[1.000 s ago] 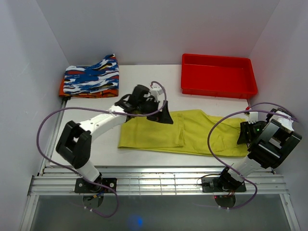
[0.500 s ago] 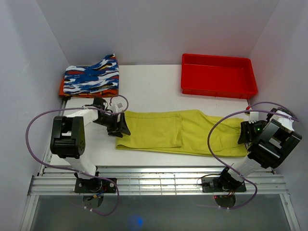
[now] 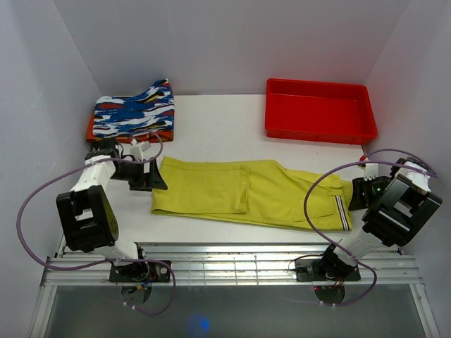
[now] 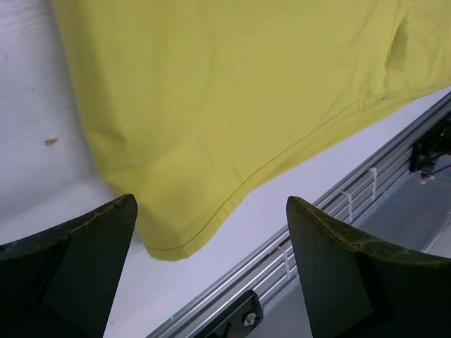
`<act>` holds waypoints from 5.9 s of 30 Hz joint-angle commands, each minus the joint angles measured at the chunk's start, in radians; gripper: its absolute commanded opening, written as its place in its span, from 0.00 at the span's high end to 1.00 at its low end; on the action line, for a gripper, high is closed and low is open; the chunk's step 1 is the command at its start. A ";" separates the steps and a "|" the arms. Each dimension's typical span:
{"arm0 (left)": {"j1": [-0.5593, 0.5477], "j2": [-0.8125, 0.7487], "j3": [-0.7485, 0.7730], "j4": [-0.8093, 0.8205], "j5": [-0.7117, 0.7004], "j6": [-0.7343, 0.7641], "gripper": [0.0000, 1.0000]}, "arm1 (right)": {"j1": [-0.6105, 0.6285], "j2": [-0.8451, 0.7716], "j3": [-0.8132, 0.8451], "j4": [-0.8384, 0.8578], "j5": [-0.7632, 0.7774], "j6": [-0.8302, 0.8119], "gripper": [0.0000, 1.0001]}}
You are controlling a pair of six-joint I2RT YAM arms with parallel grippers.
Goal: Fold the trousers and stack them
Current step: Fold the trousers
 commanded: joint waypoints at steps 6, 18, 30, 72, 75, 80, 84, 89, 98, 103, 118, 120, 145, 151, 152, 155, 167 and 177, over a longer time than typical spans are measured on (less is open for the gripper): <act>0.193 0.033 0.047 -0.076 -0.046 0.114 0.02 | 0.018 0.013 0.012 -0.001 -0.106 0.078 0.30; 0.072 -0.038 -0.037 0.042 -0.198 -0.009 0.23 | 0.067 0.040 -0.097 0.148 -0.108 0.248 0.23; -0.057 0.068 -0.040 0.129 -0.356 -0.158 0.71 | 0.076 0.065 -0.134 0.211 -0.068 0.270 0.45; 0.280 0.334 0.063 0.065 0.154 0.057 0.58 | 0.013 0.075 0.114 -0.042 -0.094 0.166 0.20; 0.280 0.341 0.066 0.071 0.177 0.039 0.75 | 0.016 0.106 0.094 -0.056 -0.134 0.169 0.21; 0.289 0.300 0.089 0.053 0.194 0.042 1.00 | 0.056 0.134 0.021 0.012 -0.177 0.208 0.23; 0.326 0.246 0.153 -0.033 0.239 0.074 1.00 | 0.108 0.146 -0.031 0.064 -0.209 0.239 0.32; 0.358 0.168 0.248 -0.144 0.291 0.126 1.00 | 0.185 0.146 -0.056 0.116 -0.269 0.296 0.62; 0.205 -0.001 0.336 -0.234 0.463 0.028 1.00 | 0.338 0.115 -0.059 0.153 -0.358 0.374 0.92; -0.037 -0.097 0.310 -0.025 0.490 -0.307 1.00 | 0.360 0.124 -0.053 0.171 -0.371 0.388 0.92; -0.753 0.040 0.207 0.932 0.236 -1.102 1.00 | 0.430 0.178 -0.044 0.204 -0.431 0.457 0.92; -0.803 0.089 0.198 1.063 0.182 -1.158 1.00 | 0.430 0.181 -0.045 0.202 -0.440 0.459 0.92; -1.110 0.571 0.484 1.263 -0.120 -1.345 1.00 | 0.430 0.210 -0.062 0.214 -0.519 0.483 0.92; -1.139 0.622 0.524 1.265 -0.155 -1.339 1.00 | 0.430 0.217 -0.062 0.214 -0.528 0.486 0.92; -1.143 0.628 0.538 1.268 -0.162 -1.333 1.00 | 0.429 0.218 -0.062 0.213 -0.529 0.486 0.92; -1.153 0.654 0.566 1.268 -0.183 -1.330 1.00 | 0.430 0.221 -0.062 0.210 -0.531 0.480 0.92; -1.174 0.731 0.630 1.268 -0.244 -1.333 1.00 | 0.430 0.235 -0.064 0.207 -0.549 0.485 0.92; -1.191 0.769 0.669 1.269 -0.261 -1.328 1.00 | 0.430 0.234 -0.065 0.214 -0.551 0.491 0.92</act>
